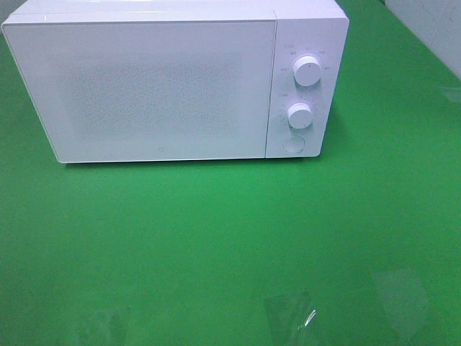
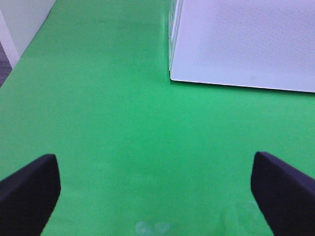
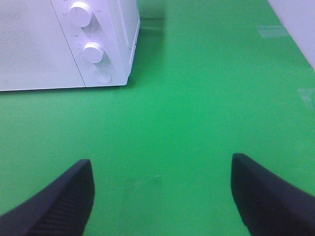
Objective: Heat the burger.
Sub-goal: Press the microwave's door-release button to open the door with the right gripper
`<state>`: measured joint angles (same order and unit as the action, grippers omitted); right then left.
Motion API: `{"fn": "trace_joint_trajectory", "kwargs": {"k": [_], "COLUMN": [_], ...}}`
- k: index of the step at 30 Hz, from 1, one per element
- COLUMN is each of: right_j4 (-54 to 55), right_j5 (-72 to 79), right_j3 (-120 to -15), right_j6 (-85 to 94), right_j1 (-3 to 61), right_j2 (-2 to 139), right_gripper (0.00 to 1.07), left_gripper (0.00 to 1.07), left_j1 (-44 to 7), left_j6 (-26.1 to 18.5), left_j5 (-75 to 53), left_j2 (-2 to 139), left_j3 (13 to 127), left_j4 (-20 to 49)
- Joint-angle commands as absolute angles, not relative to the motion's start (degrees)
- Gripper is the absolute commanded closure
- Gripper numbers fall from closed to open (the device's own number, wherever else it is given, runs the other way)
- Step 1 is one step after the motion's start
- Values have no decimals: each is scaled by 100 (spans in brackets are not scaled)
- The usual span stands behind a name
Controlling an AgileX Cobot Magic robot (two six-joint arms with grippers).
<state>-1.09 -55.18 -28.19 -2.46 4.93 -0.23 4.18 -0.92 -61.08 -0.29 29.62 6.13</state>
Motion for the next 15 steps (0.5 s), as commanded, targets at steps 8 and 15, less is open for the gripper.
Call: {"fn": "trace_joint_trajectory", "kwargs": {"k": [8,15], "right_j4": [-120,-109], "right_j5": [-5500,-5500], "right_j3": [-2807,-2807], "right_j6": [-281,-264], "right_j1": [470,476], "right_j2": [-178,-178], "right_gripper": [33,33], "left_gripper": [5,5], "left_j1": [430,430], "left_j6": [-92,-92], "left_j5": [-6102,-6102], "left_j2": [-52,-52], "left_j3": [2956,2956], "left_j4": [619,619]}}
